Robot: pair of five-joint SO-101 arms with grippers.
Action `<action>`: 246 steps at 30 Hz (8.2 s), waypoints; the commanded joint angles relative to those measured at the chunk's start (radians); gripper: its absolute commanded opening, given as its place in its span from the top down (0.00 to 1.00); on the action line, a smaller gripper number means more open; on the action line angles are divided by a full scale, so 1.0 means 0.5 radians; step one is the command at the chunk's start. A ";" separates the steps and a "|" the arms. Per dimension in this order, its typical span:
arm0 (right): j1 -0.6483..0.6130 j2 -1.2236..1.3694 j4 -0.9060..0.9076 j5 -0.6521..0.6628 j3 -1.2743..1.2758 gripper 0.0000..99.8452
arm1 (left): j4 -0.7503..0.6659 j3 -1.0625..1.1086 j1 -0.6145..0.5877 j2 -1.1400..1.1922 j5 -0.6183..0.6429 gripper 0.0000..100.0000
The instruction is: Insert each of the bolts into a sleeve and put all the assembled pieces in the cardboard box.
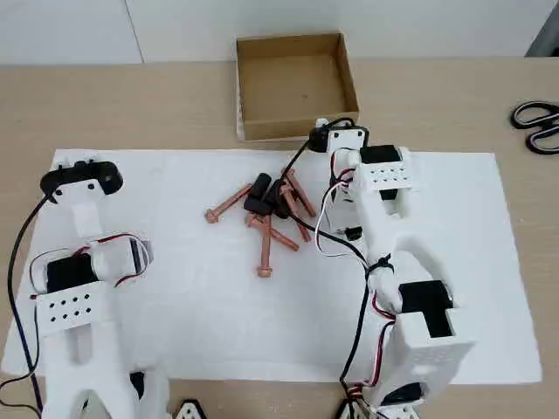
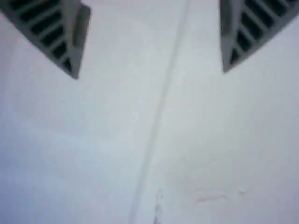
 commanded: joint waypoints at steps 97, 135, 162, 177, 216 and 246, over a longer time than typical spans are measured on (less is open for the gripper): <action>0.704 -0.075 0.790 0.144 -0.982 0.99 | 0.399 -2.260 1.329 2.111 0.724 0.81; 0.713 -0.066 0.738 0.147 -0.976 0.99 | 0.822 -3.168 1.531 2.931 1.200 0.81; 0.717 -0.069 0.753 0.147 -0.976 0.99 | 0.822 -3.159 1.540 2.934 1.231 0.98; 0.717 -0.060 0.753 0.150 -0.976 0.99 | 1.096 -3.589 1.547 2.915 1.142 1.00; 0.698 -0.072 0.753 0.144 -0.976 1.00 | 1.105 -1.536 0.559 1.234 -0.384 1.00; 0.535 -0.060 0.775 0.153 -0.976 0.99 | 0.445 -1.379 0.353 1.804 -0.608 0.92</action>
